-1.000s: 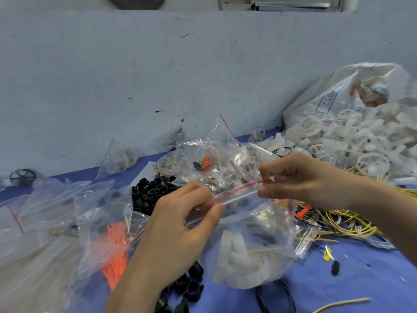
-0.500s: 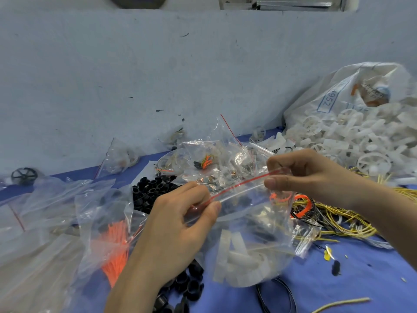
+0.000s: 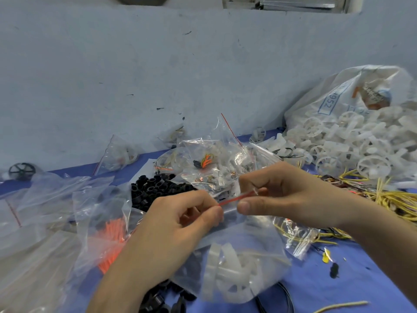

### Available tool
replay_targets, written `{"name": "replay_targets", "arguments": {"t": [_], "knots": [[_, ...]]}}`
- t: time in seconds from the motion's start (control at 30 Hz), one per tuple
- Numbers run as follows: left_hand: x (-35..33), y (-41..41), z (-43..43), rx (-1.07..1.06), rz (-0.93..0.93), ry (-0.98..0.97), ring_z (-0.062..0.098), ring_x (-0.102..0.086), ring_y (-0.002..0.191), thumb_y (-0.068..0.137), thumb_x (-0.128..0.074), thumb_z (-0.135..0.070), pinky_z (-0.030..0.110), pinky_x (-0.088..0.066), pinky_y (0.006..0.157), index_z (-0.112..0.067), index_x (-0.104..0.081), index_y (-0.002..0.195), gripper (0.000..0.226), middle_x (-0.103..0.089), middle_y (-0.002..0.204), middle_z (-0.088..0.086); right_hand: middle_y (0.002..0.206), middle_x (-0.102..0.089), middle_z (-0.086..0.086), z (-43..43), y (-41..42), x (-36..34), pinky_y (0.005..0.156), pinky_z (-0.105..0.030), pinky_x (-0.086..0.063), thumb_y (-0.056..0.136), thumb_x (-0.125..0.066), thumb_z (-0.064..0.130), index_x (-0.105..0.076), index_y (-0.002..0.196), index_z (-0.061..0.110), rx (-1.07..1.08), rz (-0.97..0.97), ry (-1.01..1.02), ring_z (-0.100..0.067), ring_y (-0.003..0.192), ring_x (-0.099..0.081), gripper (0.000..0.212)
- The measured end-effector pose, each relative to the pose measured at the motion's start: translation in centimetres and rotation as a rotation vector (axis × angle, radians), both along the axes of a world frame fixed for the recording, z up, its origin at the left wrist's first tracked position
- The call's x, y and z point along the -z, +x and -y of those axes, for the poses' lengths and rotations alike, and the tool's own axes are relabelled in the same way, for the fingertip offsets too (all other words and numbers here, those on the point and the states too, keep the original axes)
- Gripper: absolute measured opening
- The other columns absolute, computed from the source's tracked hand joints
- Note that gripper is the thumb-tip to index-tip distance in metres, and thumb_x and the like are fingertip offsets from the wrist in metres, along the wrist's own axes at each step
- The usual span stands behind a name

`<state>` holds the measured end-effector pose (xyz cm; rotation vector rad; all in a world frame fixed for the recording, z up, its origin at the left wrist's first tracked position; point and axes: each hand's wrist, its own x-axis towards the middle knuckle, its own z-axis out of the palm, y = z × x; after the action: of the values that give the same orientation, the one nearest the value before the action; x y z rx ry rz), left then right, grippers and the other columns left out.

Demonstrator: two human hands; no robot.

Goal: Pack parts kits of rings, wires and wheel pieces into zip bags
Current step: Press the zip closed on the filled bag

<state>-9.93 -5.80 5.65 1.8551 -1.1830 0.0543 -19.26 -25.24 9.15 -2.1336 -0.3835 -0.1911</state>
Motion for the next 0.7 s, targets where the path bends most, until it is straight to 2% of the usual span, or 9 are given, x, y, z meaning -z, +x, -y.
{"name": "replay_targets", "arguments": {"t": [0.13, 0.2, 0.27, 0.37, 0.43, 0.53, 0.6, 0.63, 0.7], "knots": [[-0.1, -0.2, 0.2, 0.092, -0.043, -0.064, 0.019, -0.050, 0.056, 0.081, -0.063, -0.047, 0.026, -0.037, 0.053, -0.027, -0.069, 0.080, 0.021, -0.061, 0.064, 0.002, 0.060, -0.032, -0.005, -0.7, 0.5, 0.5, 0.055, -0.028, -0.024, 0.083, -0.064, 0.025, -0.051, 0.063, 0.004, -0.015, -0.004, 0.035, -0.015, 0.060, -0.031, 0.032], [-0.1, -0.4, 0.4, 0.146, -0.066, -0.078, 0.013, -0.044, 0.054, 0.081, -0.062, -0.052, 0.022, -0.032, 0.051, -0.029, -0.069, 0.081, 0.024, -0.057, 0.064, 0.006, 0.061, -0.037, -0.018, -0.9, 0.5, 1.1, 0.056, -0.031, -0.026, 0.083, -0.064, 0.024, -0.053, 0.066, -0.005, -0.007, -0.008, 0.057, -0.018, 0.060, -0.034, 0.035], [-0.1, -0.6, 0.7, 0.174, -0.048, -0.072, 0.014, -0.045, 0.055, 0.083, -0.060, -0.052, 0.021, -0.033, 0.052, -0.029, -0.068, 0.082, 0.024, -0.057, 0.065, 0.005, 0.066, -0.041, -0.027, -1.1, 0.4, 1.3, 0.057, -0.034, -0.029, 0.084, -0.062, 0.027, -0.053, 0.069, -0.008, -0.007, -0.014, 0.073, -0.024, 0.061, -0.037, 0.038], [0.0, -0.7, 1.0, 0.197, -0.072, -0.049, 0.030, -0.054, 0.066, 0.086, -0.056, -0.053, 0.038, -0.042, 0.059, -0.026, -0.065, 0.087, 0.028, -0.061, 0.070, 0.008, 0.068, -0.042, -0.031, -1.1, 0.4, 1.2, 0.057, -0.045, -0.031, 0.085, -0.060, 0.033, -0.055, 0.069, -0.001, -0.015, -0.029, 0.075, -0.031, 0.059, -0.041, 0.038], [0.1, -0.8, 1.1, 0.206, -0.068, -0.036, 0.030, -0.056, 0.069, 0.087, -0.052, -0.056, 0.041, -0.043, 0.062, -0.026, -0.063, 0.088, 0.032, -0.063, 0.072, 0.006, 0.068, -0.044, -0.032, -1.0, 0.3, 1.3, 0.058, -0.049, -0.033, 0.085, -0.060, 0.034, -0.057, 0.070, 0.000, -0.011, -0.041, 0.089, -0.033, 0.060, -0.043, 0.037], [0.1, -0.9, 1.2, 0.196, -0.024, -0.026, 0.015, -0.052, 0.063, 0.091, -0.053, -0.044, 0.031, -0.039, 0.059, -0.028, -0.061, 0.084, 0.020, -0.058, 0.068, -0.005, 0.071, -0.056, -0.025, -0.8, 0.1, 1.7, 0.064, -0.039, -0.038, 0.083, -0.063, 0.031, -0.062, 0.077, 0.002, -0.019, -0.031, 0.128, -0.021, 0.067, -0.049, 0.030], [0.1, -1.0, 1.3, 0.190, -0.009, -0.025, 0.004, -0.045, 0.060, 0.091, -0.052, -0.038, 0.022, -0.034, 0.056, -0.023, -0.060, 0.081, 0.021, -0.052, 0.064, -0.011, 0.072, -0.055, -0.024, -0.6, 0.0, 2.0, 0.067, -0.036, -0.037, 0.084, -0.061, 0.027, -0.062, 0.076, 0.004, -0.024, -0.004, 0.169, -0.020, 0.071, -0.049, 0.025], [0.1, -1.1, 1.4, 0.185, -0.007, -0.026, 0.003, -0.042, 0.059, 0.091, -0.051, -0.038, 0.019, -0.032, 0.056, -0.020, -0.059, 0.080, 0.023, -0.050, 0.062, -0.012, 0.071, -0.054, -0.023, -0.5, 0.0, 2.1, 0.068, -0.036, -0.036, 0.084, -0.061, 0.026, -0.062, 0.075, 0.005, -0.026, 0.007, 0.203, -0.020, 0.071, -0.048, 0.023], [0.1, -1.2, 1.6, 0.182, -0.020, -0.037, 0.003, -0.038, 0.056, 0.090, -0.052, -0.039, 0.018, -0.029, 0.054, -0.017, -0.057, 0.078, 0.026, -0.046, 0.059, -0.012, 0.068, -0.056, -0.009, -0.4, 0.1, 2.4, 0.070, -0.033, -0.039, 0.085, -0.062, 0.024, -0.063, 0.074, 0.012, -0.038, 0.022, 0.274, -0.017, 0.072, -0.050, 0.017]]}}
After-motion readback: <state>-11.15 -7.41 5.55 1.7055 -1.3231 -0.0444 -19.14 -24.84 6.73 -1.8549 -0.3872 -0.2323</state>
